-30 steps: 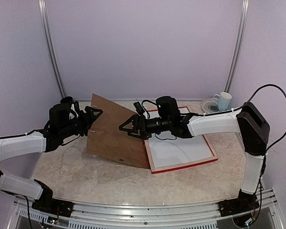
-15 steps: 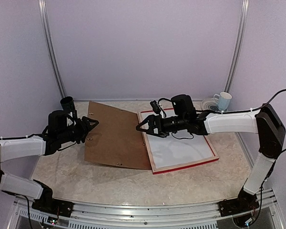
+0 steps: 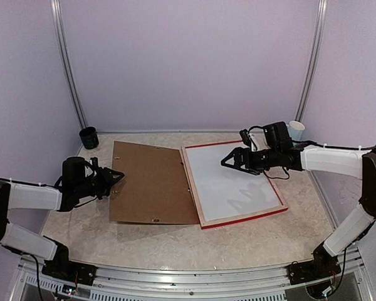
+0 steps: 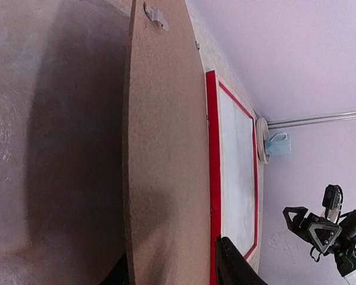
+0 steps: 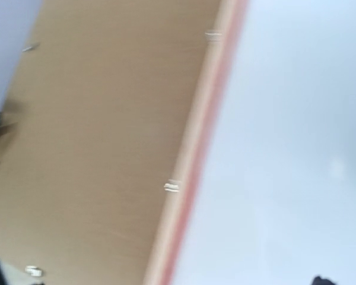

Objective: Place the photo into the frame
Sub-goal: Pick up the backboard from the center of the board.

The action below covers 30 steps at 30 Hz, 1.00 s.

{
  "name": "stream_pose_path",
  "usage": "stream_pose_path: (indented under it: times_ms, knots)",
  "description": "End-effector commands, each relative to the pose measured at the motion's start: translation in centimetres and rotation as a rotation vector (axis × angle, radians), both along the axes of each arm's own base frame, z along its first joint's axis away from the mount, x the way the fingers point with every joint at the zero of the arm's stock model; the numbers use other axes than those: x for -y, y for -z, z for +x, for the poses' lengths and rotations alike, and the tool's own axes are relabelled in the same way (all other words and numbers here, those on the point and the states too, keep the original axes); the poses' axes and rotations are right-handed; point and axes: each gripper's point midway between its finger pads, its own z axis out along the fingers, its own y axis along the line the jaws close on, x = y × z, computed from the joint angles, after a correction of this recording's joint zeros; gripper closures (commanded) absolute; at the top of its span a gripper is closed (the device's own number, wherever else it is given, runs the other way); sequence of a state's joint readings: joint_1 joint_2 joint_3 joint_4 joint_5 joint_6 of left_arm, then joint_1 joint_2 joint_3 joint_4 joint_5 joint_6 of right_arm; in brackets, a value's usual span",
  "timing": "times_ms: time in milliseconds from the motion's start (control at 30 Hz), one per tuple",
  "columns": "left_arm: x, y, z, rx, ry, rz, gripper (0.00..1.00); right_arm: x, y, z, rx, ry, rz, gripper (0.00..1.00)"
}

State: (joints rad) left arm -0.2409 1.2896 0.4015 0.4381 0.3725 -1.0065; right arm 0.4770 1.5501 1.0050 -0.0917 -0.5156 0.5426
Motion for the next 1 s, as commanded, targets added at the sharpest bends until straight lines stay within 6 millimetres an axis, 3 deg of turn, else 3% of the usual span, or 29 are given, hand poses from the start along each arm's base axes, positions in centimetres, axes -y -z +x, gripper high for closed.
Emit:
stream_pose_path:
  times_ms: [0, 167, 367, 667, 967]
  knots:
    - [0.7, -1.1, 0.1, 0.078, 0.048, -0.056, 0.65, 4.2, 1.8, 0.2, -0.012, 0.051, -0.086, 0.03]
    - [1.0, -1.5, 0.1, 0.111, 0.070, -0.076, 0.68, 6.1, 2.5, 0.4, -0.016, 0.077, -0.109, 0.03]
    - [1.0, -1.2, 0.1, 0.115, 0.072, -0.083, 0.83, 8.4, 3.9, 0.7, -0.035, 0.103, -0.136, 0.03]
    - [1.1, -0.6, 0.0, 0.098, 0.082, -0.102, 0.96, 11.8, 4.4, 1.8, -0.032, 0.160, -0.169, 0.02]
    - [0.9, -1.4, 0.0, 0.117, 0.074, -0.145, 1.00, 16.2, 6.2, 3.7, -0.058, 0.332, -0.246, 0.01]
